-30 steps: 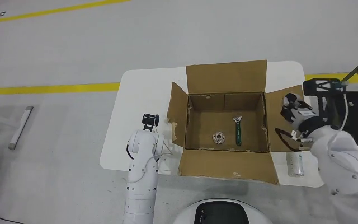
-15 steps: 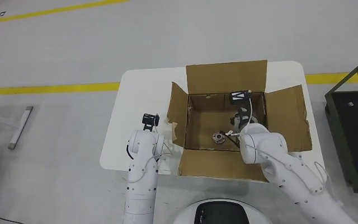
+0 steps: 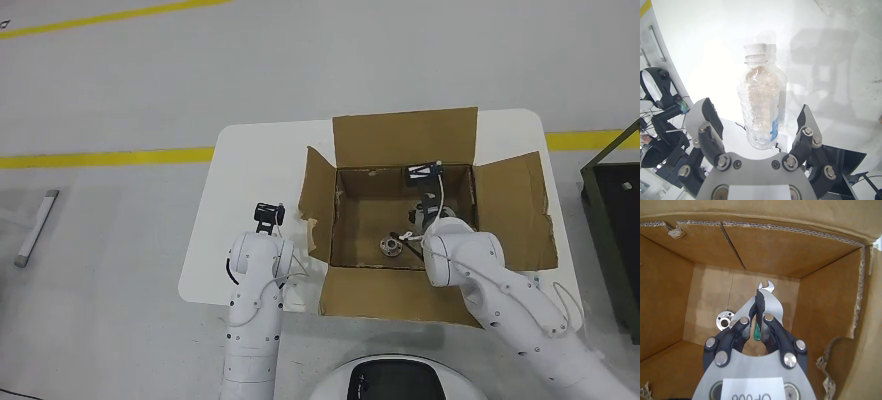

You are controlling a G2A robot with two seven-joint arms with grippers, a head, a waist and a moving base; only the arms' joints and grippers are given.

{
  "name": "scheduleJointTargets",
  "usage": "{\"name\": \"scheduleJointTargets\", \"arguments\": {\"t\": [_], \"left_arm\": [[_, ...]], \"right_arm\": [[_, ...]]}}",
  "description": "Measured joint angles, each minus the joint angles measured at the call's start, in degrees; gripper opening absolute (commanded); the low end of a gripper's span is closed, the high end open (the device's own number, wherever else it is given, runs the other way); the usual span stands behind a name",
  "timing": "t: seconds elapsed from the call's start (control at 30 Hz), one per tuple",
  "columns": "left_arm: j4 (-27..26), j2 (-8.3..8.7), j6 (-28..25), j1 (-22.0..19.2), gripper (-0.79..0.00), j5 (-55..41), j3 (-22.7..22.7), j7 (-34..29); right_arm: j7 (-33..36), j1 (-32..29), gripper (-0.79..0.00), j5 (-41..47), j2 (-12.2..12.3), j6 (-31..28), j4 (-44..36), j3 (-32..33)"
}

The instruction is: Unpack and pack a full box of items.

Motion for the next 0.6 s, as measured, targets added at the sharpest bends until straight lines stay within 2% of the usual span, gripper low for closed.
{"name": "scheduleJointTargets", "arguments": {"t": [0.1, 0.4, 0.53, 0.6], "left_arm": [[0.0, 0.00, 0.0, 0.0, 0.000, 0.0, 0.0, 0.0], [0.0, 0.00, 0.0, 0.0, 0.000, 0.0, 0.0, 0.0], [0.0, 0.00, 0.0, 0.0, 0.000, 0.0, 0.0, 0.0], [0.0, 0.00, 0.0, 0.0, 0.000, 0.0, 0.0, 0.0]], "right_arm": [[-0.5, 0.3, -0.785, -0.9, 0.0, -4.1, 1.1, 0.5], [14.9, 7.2, -0.785, -4.6, -1.6, -5.0, 7.3, -2.2], [18.3, 10.0, -0.616, -4.9, -2.8, -6.2, 11.2, -3.5], [18.4, 10.5, -0.582, -5.0, -3.3, -6.4, 12.9, -3.5]]}}
